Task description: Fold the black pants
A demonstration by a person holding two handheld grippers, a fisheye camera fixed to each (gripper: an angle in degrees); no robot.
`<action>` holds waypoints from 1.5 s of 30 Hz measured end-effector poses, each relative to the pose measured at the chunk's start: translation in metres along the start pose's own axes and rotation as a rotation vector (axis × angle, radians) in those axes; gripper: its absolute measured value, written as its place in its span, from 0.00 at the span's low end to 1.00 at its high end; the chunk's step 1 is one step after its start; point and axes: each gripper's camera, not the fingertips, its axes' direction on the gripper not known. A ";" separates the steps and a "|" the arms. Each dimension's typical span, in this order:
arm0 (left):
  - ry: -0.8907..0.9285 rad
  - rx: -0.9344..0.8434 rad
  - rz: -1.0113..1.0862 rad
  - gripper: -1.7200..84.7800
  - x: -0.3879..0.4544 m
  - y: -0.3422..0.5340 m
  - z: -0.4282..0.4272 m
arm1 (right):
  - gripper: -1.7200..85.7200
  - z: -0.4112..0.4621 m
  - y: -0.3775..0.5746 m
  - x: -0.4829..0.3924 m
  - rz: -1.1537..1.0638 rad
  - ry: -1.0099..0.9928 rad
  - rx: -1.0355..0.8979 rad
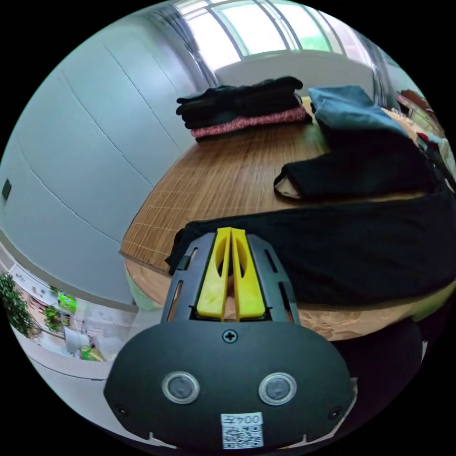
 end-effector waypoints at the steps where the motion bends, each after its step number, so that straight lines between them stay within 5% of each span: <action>1: 0.008 0.038 -0.020 0.02 0.002 0.001 -0.011 | 0.11 -0.007 -0.001 0.006 0.022 0.021 0.020; 5: 0.157 0.124 -0.053 0.02 0.035 0.019 -0.042 | 0.16 -0.040 -0.014 0.050 0.103 0.146 0.067; 13: 0.354 0.096 0.045 0.02 0.131 0.041 -0.061 | 0.15 -0.030 -0.041 0.041 -0.087 0.214 -0.021; 19: 0.405 0.094 0.136 0.03 0.184 0.012 -0.074 | 0.15 -0.010 -0.042 -0.010 -0.473 0.341 -0.081; 25: 0.436 0.053 0.191 0.03 0.244 -0.013 -0.073 | 0.04 -0.010 -0.067 -0.010 -0.438 0.199 -0.192; 32: 0.332 -0.035 0.393 0.02 0.315 -0.027 -0.061 | 0.02 -0.073 -0.056 -0.045 -0.650 0.236 -0.314; 37: 0.338 -0.016 0.452 0.02 0.340 -0.030 -0.058 | 0.02 -0.070 -0.041 -0.010 -0.498 0.200 -0.361; 42: 0.328 0.041 0.433 0.02 0.336 -0.040 -0.065 | 0.03 -0.091 -0.037 -0.034 -0.296 0.381 -0.150; 45: 0.338 0.068 0.418 0.02 0.338 -0.047 -0.056 | 0.07 -0.094 -0.038 -0.074 -0.353 0.416 0.006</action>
